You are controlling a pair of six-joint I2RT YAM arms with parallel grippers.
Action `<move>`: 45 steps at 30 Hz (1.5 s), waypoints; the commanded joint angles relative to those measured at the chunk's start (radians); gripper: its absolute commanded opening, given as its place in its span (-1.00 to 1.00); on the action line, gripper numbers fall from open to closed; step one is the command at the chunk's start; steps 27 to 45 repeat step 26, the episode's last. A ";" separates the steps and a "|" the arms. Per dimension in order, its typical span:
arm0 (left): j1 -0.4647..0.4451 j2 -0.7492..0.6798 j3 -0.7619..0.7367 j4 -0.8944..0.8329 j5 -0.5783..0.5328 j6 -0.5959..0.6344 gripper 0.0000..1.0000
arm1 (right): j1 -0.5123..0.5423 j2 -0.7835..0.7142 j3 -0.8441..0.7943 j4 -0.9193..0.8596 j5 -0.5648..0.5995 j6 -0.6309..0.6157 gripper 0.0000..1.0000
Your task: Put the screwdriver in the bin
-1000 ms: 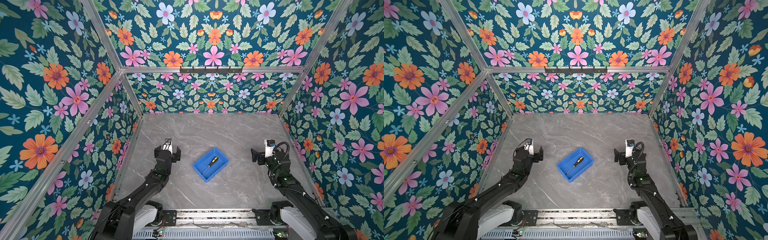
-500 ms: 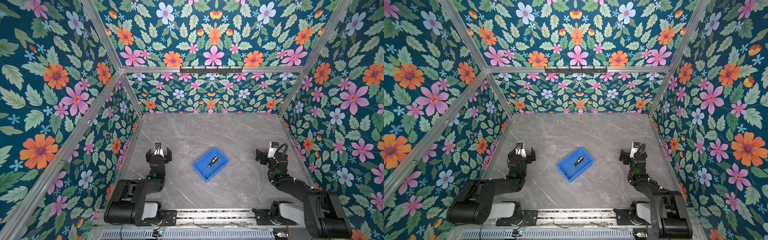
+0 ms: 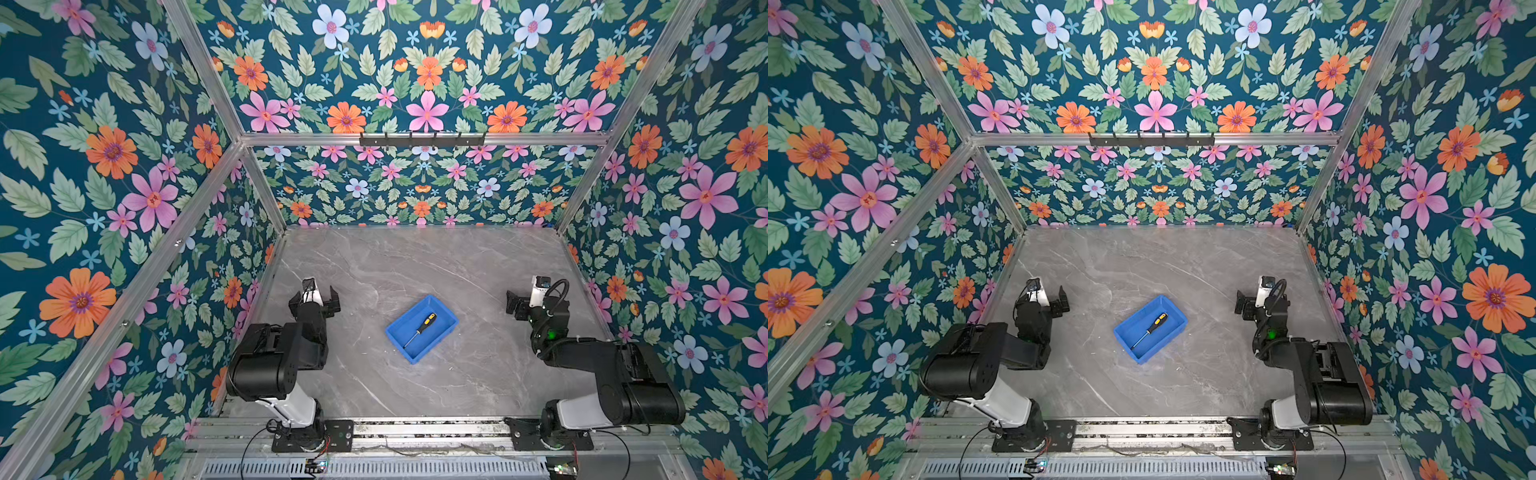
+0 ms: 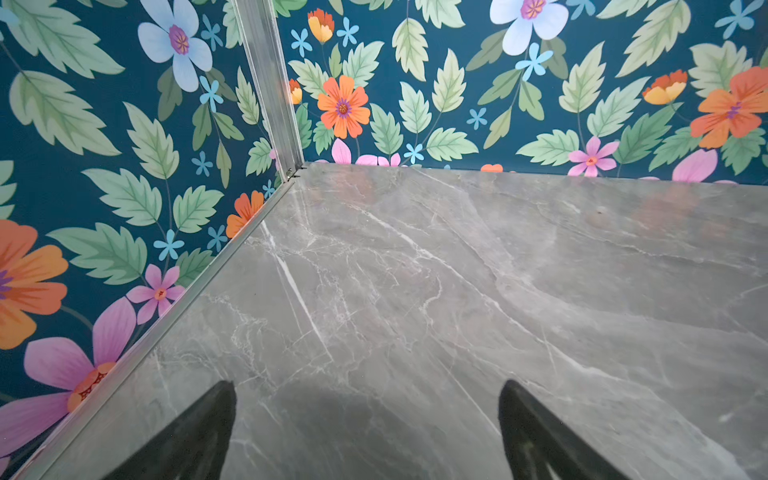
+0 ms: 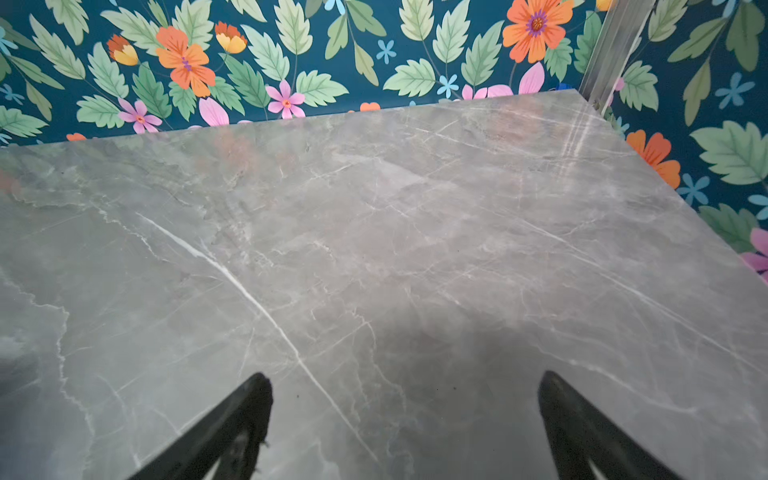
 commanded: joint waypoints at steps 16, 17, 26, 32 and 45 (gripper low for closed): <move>0.002 0.003 0.001 0.036 0.015 -0.008 1.00 | -0.002 -0.001 0.007 -0.019 -0.001 0.003 0.98; 0.002 0.002 0.002 0.034 0.016 -0.008 1.00 | -0.002 -0.002 0.008 -0.023 -0.001 0.001 0.98; 0.002 0.002 0.000 0.036 0.017 -0.009 1.00 | -0.002 -0.001 0.005 -0.014 0.001 0.000 0.99; 0.002 0.002 0.000 0.036 0.017 -0.009 1.00 | -0.002 -0.001 0.005 -0.014 0.001 0.000 0.99; 0.002 0.002 0.000 0.036 0.017 -0.009 1.00 | -0.002 -0.001 0.005 -0.014 0.001 0.000 0.99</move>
